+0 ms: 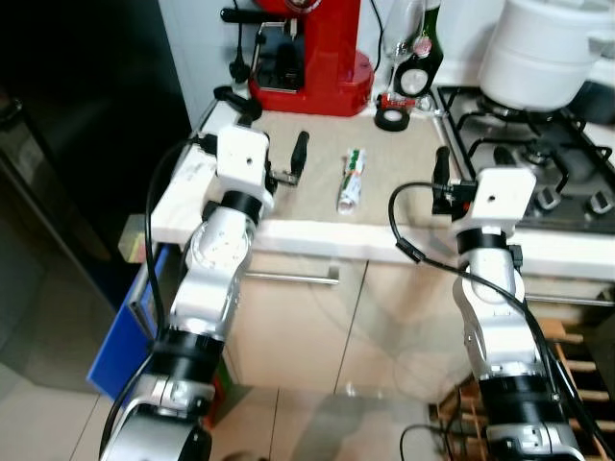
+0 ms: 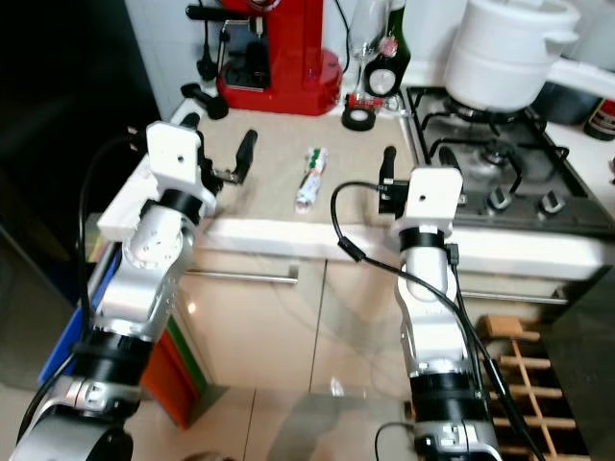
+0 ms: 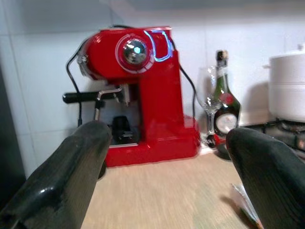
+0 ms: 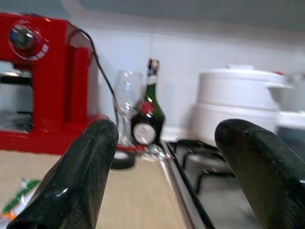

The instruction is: Restocking fridge

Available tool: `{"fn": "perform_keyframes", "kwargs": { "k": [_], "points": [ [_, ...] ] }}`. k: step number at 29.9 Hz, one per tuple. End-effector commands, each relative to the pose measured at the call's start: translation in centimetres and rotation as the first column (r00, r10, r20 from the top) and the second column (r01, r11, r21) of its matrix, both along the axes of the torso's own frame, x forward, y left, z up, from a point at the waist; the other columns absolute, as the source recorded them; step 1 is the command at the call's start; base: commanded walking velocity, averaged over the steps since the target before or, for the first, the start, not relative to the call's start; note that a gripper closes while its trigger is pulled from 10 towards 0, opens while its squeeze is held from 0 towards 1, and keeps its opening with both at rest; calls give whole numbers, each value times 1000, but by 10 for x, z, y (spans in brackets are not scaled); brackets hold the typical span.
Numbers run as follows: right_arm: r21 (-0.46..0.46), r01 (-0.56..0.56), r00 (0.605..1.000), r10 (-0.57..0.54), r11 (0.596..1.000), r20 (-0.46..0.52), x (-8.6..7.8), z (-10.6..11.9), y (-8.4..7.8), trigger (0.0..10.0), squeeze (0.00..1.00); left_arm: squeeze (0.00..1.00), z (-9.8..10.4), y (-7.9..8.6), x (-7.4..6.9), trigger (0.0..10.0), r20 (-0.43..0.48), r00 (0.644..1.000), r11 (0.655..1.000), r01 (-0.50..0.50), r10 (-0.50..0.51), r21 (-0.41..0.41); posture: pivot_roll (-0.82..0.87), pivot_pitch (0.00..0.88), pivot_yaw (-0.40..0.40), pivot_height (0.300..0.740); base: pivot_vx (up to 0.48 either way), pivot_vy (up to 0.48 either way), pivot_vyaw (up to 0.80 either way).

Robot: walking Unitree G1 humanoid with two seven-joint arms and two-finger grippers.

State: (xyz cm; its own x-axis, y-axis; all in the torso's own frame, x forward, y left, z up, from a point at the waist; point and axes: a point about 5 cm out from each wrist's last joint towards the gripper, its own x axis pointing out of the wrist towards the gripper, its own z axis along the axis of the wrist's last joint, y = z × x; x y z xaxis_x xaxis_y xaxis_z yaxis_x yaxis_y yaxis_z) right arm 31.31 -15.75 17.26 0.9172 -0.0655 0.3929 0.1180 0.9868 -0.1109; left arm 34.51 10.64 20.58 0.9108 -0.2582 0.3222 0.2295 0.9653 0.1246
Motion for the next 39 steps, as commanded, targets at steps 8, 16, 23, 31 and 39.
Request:
{"fn": "perform_keyframes", "kwargs": {
  "k": [8,16,23,31,39],
  "points": [
    [-23,-17,1000,16,1000,-8,-8,2,-2,10000,0,0,18,-34,31,10000,-211,970,990,108,-124,-85,-102,0,11,740,0,0,0],
    [-39,24,1000,-25,999,-13,-25,3,-13,10000,0,0,39,-57,50,10000,-309,935,985,166,-175,-55,-181,0,63,740,0,0,0],
    [-12,65,998,-65,998,-24,-45,3,-11,10000,0,0,25,-45,63,10000,-474,870,986,164,-135,20,-189,6,148,740,0,0,0],
    [26,92,993,-89,995,-77,-62,-7,-7,10000,0,0,6,-27,66,10000,-604,795,994,99,-55,40,-199,45,169,740,0,0,0],
    [0,85,990,-84,996,-113,-71,-6,-11,10000,0,0,-1,-26,65,10000,-674,732,993,22,-98,-120,-223,61,107,740,0,0,0]
  ]
}}
